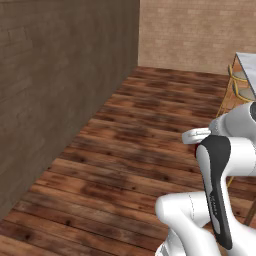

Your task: Open the fridge, grab two sodas, and place both sodas inside the bowl with ice on the dining counter.

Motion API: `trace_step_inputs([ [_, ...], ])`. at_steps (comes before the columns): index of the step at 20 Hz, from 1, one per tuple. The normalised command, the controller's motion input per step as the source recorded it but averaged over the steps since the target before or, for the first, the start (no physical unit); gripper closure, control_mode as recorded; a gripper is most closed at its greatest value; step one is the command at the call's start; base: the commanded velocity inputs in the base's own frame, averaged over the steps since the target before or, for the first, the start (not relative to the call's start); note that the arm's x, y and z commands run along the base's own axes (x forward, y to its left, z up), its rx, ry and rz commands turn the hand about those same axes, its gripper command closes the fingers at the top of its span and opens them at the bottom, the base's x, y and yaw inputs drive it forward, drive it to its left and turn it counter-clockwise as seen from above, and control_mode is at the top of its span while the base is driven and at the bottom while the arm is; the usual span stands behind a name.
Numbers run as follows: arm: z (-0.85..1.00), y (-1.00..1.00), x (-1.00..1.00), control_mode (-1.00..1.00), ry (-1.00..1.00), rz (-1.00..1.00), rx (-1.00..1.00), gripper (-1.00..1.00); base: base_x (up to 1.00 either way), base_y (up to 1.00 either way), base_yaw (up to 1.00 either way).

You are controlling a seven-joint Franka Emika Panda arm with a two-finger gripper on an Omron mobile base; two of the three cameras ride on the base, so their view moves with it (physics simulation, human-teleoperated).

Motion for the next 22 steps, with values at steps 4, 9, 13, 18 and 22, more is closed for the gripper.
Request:
trace_step_inputs([
  [4,0.0,0.0,0.0,1.0,0.0,0.0,0.0,1.0,0.4,0.28,-0.58],
  [9,0.0,0.0,0.0,1.0,0.0,0.0,0.0,1.0,0.54,0.41,-0.54],
  [13,0.0,0.0,0.0,1.0,0.0,0.0,0.0,1.0,0.86,0.66,-0.44],
  [18,0.0,0.0,0.0,1.0,0.0,0.0,0.0,1.0,1.0,0.73,-0.37],
  [22,0.0,0.0,0.0,1.0,0.0,0.0,0.0,1.0,1.0,0.72,-0.35],
])
